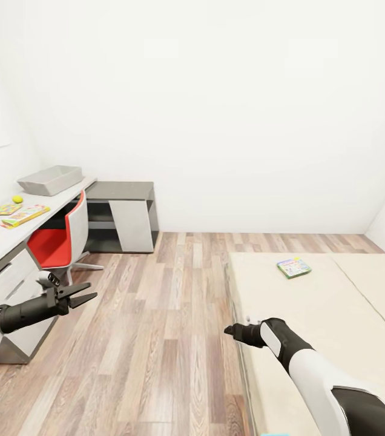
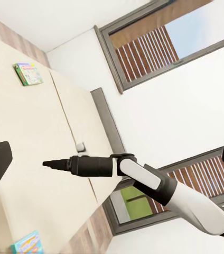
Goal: Put all the toys in the child's room - the three board games (two on the bed and one on the table), the two jigsaw puzzles on the table, and the tennis ball on the table - inside the toy box on the table in the child's room.
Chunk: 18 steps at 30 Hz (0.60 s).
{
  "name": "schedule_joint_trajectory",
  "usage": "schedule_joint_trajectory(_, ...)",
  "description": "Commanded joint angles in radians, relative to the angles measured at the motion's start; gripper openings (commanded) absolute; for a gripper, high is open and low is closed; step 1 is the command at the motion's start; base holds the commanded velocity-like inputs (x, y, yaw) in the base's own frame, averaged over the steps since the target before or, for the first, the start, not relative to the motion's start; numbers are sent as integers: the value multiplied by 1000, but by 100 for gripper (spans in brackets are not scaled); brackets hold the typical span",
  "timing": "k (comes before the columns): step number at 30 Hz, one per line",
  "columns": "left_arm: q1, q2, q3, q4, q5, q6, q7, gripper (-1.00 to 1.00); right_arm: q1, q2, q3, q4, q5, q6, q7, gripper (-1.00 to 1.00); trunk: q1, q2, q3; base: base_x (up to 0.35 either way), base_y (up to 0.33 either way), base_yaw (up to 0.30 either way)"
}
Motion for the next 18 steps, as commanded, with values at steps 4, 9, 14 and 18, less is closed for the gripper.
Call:
schedule_joint_trajectory(4, -1, 1, 0, 0, 0, 10, -3, 100, -1, 0, -8, -2, 1, 6, 1, 100, 1, -2, -2, 0, 160, 0)
schedule_joint_trajectory(9, -1, 1, 0, 0, 0, 10, -3, 100, -1, -1, -8, -2, 1, 6, 1, 100, 1, -2, -2, 0, 160, 0)
schedule_joint_trajectory(14, -1, 0, 0, 0, 0, 10, -3, 100, -1, -1, -8, -2, 1, 6, 1, 100, 1, -2, -2, 0, 160, 0)
schedule_joint_trajectory(18, -1, 1, 0, 0, 0, 10, -3, 100, -1, -1, -8, -2, 1, 6, 1, 100, 1, -2, -2, 0, 160, 0)
